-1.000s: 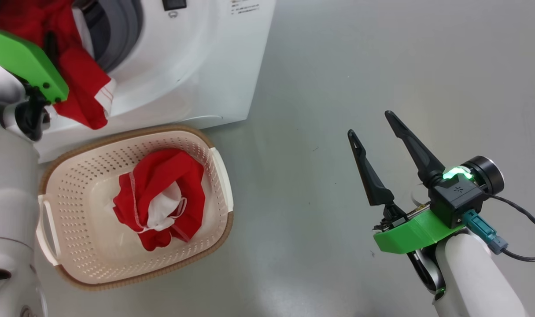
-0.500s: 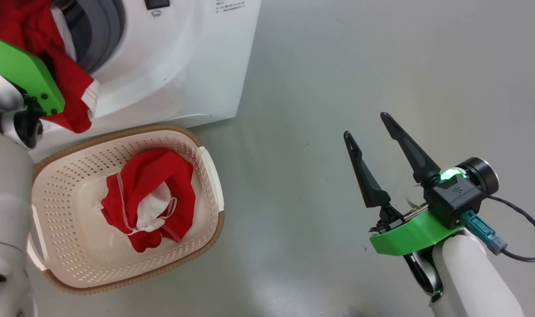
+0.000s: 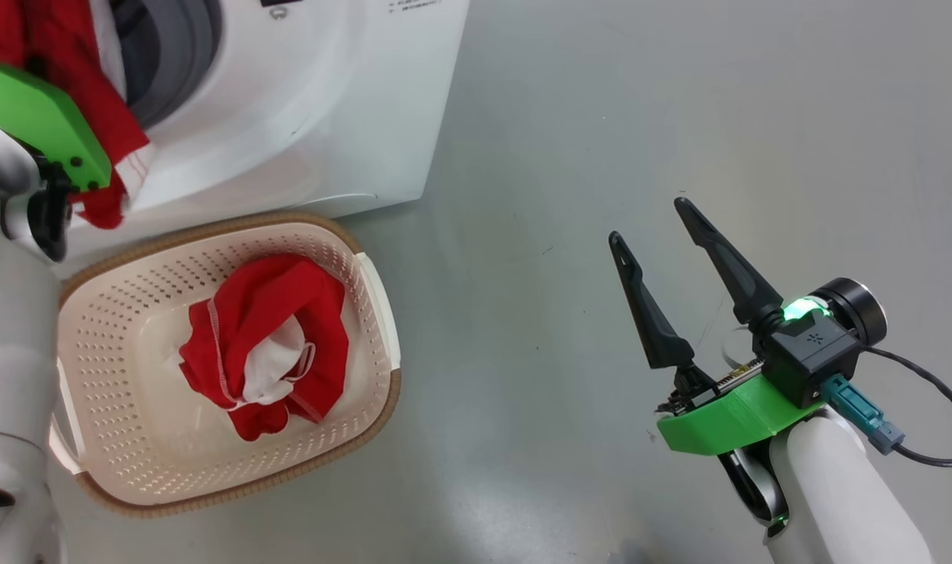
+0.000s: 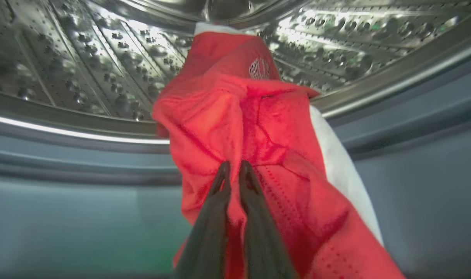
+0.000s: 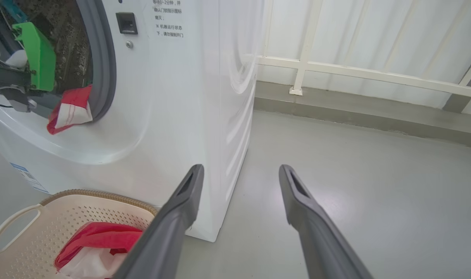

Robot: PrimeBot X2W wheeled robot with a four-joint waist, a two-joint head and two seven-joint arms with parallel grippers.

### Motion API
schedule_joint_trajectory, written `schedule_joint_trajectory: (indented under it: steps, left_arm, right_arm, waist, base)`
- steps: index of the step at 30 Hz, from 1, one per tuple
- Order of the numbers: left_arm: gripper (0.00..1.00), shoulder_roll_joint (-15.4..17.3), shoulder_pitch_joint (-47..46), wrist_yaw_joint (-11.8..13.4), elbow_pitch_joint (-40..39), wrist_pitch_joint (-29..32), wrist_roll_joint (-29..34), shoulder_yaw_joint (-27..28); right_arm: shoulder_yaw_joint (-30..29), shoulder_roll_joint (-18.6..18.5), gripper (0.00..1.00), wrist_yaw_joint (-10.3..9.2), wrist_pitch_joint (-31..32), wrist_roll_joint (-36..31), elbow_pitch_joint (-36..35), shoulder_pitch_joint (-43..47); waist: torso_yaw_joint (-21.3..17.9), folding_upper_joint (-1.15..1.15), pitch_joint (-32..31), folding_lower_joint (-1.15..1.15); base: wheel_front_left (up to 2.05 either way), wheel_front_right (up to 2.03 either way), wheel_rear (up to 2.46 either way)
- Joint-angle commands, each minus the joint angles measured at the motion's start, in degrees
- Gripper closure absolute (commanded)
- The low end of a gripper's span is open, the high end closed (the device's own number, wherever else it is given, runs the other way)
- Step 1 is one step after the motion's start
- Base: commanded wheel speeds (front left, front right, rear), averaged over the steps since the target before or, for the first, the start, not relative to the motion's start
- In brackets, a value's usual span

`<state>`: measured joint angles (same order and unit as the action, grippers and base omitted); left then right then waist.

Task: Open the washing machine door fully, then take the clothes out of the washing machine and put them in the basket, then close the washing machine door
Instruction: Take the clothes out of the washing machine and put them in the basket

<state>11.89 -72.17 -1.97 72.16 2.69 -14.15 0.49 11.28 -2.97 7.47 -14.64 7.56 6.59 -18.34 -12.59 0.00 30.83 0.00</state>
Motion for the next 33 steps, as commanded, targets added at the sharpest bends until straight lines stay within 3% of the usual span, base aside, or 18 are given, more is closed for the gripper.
schedule_joint_trajectory:
  steps: [1, 7, 16, 25, 33]
  left_arm:
    - [1.00, 2.9, 0.9, 0.4, -1.7, -1.3, 0.1, 0.6]
    - [1.00, 3.0, 1.5, 0.4, -3.2, -9.0, -0.7, 1.0]
    - [1.00, 1.5, 3.2, -2.1, -8.8, -17.4, -3.4, 2.9]
    - [1.00, 1.0, 12.4, -1.9, -28.9, -17.7, -0.6, 5.0]
    - [1.00, -2.1, 21.9, -2.3, -42.1, -17.7, 1.2, 6.9]
  right_arm:
    - [0.6, 0.1, 0.00, 0.02, -0.4, 0.9, -1.2, -0.3]
    - [0.2, 0.1, 0.00, 0.02, -0.4, 0.6, -1.2, -0.4]
    - [-1.0, 0.1, 0.00, 0.02, -0.4, 0.2, -2.4, -0.9]
    - [-1.2, 0.1, 0.00, 0.02, -0.4, 0.1, -2.6, -0.6]
    - [-1.7, 0.1, 0.00, 0.02, -0.4, 0.7, -2.9, 0.3]
  waist:
    - [0.2, 0.00, 0.0, 0.00]
    - [1.2, 0.00, 0.2, 0.00]
    - [3.5, 0.00, 0.2, 0.00]
    - [4.2, 0.00, -1.1, 0.00]
    - [5.4, 0.00, -3.4, 0.00]
  base:
    - [0.00, 0.00, 0.00]
    - [0.00, 0.00, 0.00]
    - [0.00, 0.00, 0.00]
    - [0.00, 0.00, 0.00]
    - [0.00, 0.00, 0.00]
